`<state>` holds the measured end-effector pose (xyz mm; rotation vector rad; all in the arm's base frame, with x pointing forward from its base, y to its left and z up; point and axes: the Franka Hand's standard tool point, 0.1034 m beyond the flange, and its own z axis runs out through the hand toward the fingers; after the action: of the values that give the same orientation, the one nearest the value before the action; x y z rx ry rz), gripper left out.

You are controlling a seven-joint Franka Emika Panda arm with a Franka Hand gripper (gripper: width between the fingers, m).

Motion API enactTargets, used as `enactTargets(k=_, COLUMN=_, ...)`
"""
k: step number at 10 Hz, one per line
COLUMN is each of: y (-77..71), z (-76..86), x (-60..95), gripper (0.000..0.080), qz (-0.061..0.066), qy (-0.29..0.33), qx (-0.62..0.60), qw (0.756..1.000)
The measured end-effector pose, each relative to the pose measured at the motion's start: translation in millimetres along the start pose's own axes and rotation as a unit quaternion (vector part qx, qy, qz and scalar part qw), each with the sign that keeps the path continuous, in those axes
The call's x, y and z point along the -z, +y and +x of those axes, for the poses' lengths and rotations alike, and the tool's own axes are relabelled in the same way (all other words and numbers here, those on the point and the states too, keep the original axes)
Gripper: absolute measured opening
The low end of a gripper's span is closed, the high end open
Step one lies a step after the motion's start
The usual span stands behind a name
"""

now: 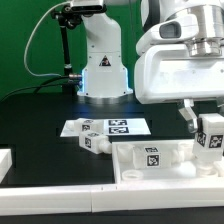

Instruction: Assemble one leg

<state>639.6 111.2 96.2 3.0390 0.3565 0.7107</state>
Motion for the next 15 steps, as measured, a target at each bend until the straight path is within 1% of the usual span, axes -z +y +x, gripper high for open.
enactTargets(k=4, y=-4.8, z=-5.9, x=-6.0, gripper=0.0285, qz=0.002, qy=-0.006, qx=0.003, qw=1.000)
enactTargets(k=6, y=-5.0, z=-9.4, x=-9.7, gripper=0.0285, qz=0.002, qy=-0.008, qx=0.003, qw=1.000)
enactTargets(k=9, y=-2.2, z=-7.1, x=-10.7, gripper=0.0285, qz=-0.002, qy=0.004, qx=0.005, qw=1.000)
enactTargets(k=13, y=-2.3, z=-8.8, x=-11.6, gripper=0.0285, qz=0.000, qy=-0.002, qx=0.005, qw=1.000)
enactTargets(k=14, y=-2.7, z=-10.3, x=-11.8, gripper=0.0442, qz=0.003, qy=-0.020, qx=0.003, qw=1.000)
enactTargets(k=15, y=3.7, z=-9.6, x=-7.0, gripper=0.0569, qz=0.007, qy=-0.047, qx=-0.013, qw=0.999)
